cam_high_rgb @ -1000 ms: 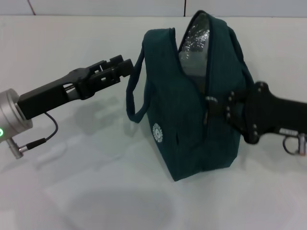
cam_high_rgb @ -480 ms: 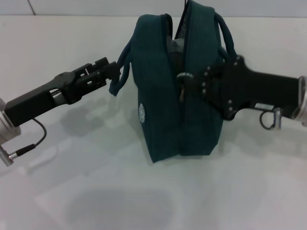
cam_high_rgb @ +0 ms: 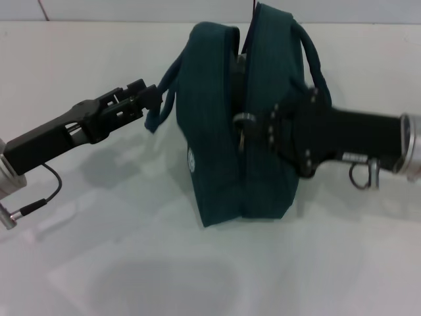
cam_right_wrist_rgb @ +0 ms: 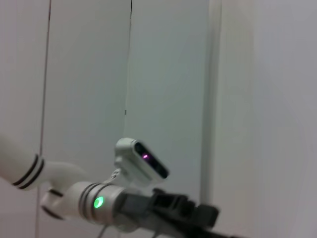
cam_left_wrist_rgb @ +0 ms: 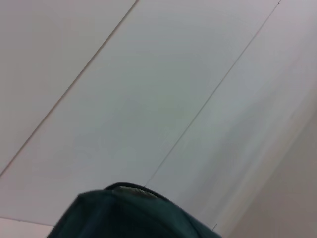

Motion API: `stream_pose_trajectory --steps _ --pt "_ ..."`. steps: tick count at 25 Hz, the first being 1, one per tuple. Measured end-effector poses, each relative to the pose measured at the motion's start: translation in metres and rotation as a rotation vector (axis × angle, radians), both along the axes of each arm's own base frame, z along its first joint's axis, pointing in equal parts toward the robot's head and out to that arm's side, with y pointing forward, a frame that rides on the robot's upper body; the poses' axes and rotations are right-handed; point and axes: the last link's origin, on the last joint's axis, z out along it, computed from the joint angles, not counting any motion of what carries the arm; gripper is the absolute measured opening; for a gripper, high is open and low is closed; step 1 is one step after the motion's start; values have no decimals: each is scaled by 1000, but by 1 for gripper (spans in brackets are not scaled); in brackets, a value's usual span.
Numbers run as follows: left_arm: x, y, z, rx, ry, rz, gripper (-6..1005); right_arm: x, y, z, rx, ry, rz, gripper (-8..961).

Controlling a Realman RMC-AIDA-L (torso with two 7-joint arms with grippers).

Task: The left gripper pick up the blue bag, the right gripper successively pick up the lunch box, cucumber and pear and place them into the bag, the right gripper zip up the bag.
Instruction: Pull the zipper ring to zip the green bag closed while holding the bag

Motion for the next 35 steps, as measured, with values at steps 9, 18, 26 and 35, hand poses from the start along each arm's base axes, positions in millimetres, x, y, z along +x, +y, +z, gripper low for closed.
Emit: stream_pose_trajectory --steps 9,18,26,35 --pt "-1 -1 1 3 -3 4 724 1 -12 5 15 52 17 27" --pt "1 -2 1 -1 -9 -8 723 4 -10 8 56 83 -17 29" --pt "-3 -6 -6 -12 8 -7 722 -12 19 10 131 62 -48 31" --pt "-4 -10 -16 -49 31 -18 721 -23 16 3 103 62 -5 34"
